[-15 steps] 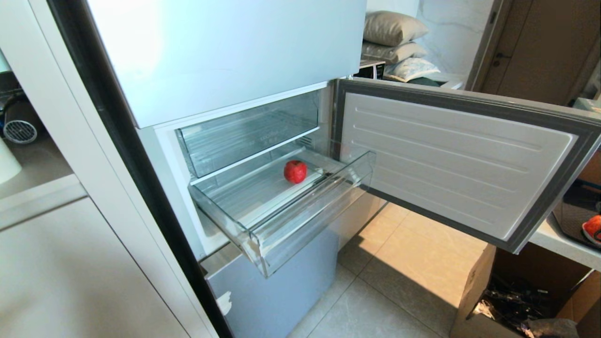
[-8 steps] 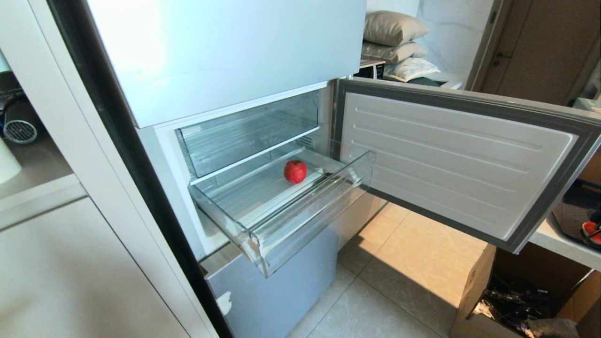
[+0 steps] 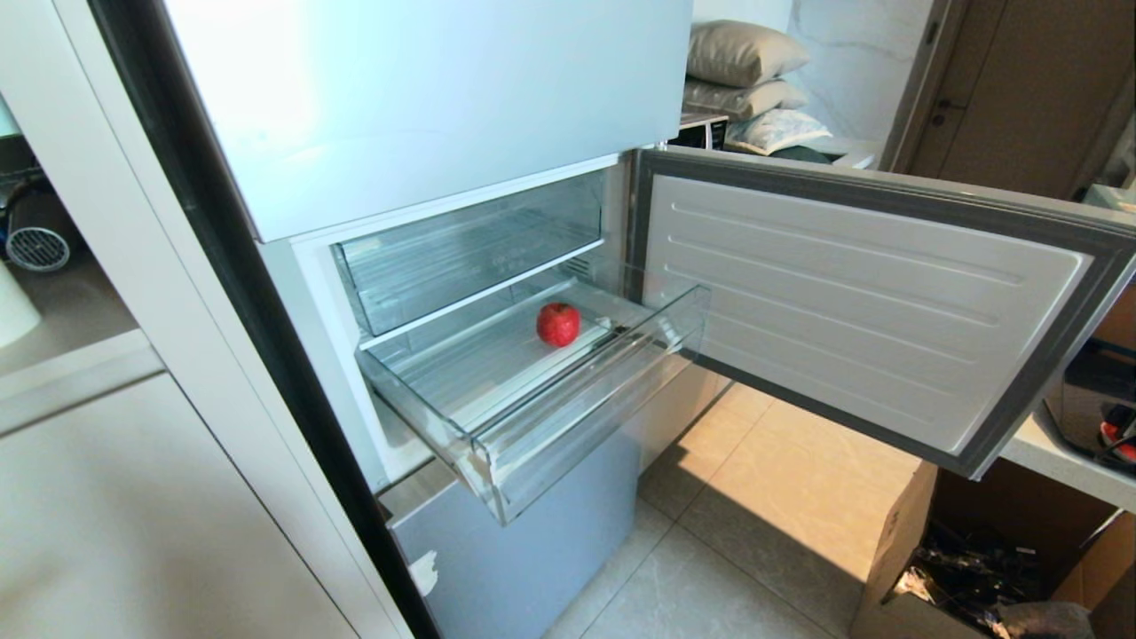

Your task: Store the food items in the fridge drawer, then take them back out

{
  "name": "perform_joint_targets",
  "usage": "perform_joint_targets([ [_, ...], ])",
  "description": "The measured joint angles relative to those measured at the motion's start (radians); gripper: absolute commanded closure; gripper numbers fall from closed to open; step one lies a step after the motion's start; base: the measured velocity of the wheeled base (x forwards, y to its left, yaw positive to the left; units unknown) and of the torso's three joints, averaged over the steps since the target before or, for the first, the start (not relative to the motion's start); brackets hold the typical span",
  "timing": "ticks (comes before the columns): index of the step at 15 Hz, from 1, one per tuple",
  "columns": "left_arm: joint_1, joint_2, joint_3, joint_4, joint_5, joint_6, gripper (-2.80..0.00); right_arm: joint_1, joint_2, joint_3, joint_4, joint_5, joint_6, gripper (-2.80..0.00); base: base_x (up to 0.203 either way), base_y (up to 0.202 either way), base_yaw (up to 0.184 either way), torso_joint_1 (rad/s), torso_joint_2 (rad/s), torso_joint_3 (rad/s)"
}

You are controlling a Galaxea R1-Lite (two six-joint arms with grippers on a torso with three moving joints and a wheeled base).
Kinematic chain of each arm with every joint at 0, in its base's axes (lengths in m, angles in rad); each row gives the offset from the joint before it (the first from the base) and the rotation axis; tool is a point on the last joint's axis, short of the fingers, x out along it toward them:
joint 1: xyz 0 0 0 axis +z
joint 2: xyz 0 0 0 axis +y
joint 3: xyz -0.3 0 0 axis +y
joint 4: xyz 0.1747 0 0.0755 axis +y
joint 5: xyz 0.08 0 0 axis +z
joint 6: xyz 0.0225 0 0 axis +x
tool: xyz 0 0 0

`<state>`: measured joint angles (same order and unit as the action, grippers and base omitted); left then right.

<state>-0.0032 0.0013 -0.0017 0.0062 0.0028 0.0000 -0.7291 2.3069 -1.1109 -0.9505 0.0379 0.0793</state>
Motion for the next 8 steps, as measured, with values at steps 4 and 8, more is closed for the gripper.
perform_joint_targets([
  [4, 0.000, 0.000, 0.000, 0.000, 0.000, 0.000, 0.00, -0.001, 0.027, -0.030, 0.005, 0.000, 0.000, -2.80, 0.000, 0.000, 0.000, 0.000, 0.00, 0.000],
  [8, 0.000, 0.000, 0.000, 0.000, 0.000, 0.000, 0.00, 0.000, 0.044, -0.035, 0.005, 0.000, 0.000, -2.80, 0.000, 0.000, 0.000, 0.000, 0.00, 0.000],
])
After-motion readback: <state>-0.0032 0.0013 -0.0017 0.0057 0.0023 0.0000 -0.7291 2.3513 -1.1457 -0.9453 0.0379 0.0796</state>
